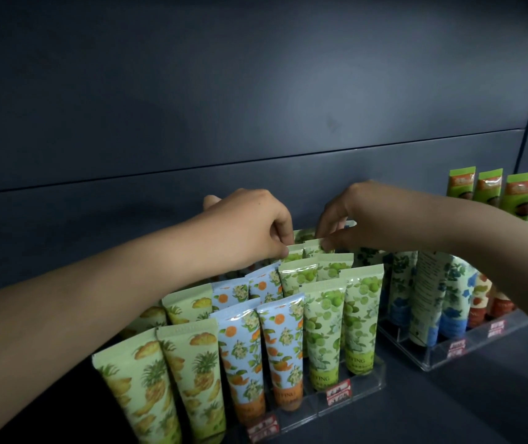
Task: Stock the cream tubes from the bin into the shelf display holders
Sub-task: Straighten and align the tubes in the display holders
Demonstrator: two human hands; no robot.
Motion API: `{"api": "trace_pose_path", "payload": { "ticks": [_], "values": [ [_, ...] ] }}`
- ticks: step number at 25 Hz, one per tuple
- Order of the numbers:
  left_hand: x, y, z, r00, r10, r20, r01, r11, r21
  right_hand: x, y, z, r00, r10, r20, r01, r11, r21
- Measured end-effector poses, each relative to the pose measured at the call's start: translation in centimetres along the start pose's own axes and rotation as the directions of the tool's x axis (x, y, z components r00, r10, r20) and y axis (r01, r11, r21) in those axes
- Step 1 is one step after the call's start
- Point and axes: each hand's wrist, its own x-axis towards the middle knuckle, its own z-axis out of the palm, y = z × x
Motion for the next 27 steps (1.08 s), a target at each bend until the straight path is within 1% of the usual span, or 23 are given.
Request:
{"api": "trace_pose_path", "payload": {
  "ticks": [11,15,21,24,27],
  "values": [
    [0.0,-0.1,0.0,1.000,-0.005,-0.005,0.005,1.000,0.017,-0.1,0.0,0.1,1.000,-0.001,0.006,0.001,1.000,0.021],
    [-0.1,-0.2,-0.2,1.000,-0.003,0.000,0.003,1.000,-0.009,-0.2,-0.1,-0.1,1.000,-0.008,-0.008,0.008,1.000,0.025],
    [-0.8,-0.2,-0.8,0.998,-0.018,-0.052,0.017,1.000,-0.026,-0.4,-0.4,-0.9,0.999,0.018,-0.050,-0.016,0.999,0.044],
    [-1.5,-0.1,-1.2,0.997,-0.028,-0.073,0.028,1.000,-0.003,-0.5,-0.7,-1.1,0.998,0.022,-0.065,-0.018,0.998,0.054],
    [-2.9,0.1,-1.7,0.995,-0.014,-0.094,0.014,1.000,-0.001,-0.9,-1.4,-1.4,0.992,0.063,-0.106,-0.057,0.997,0.058]
  ]
}}
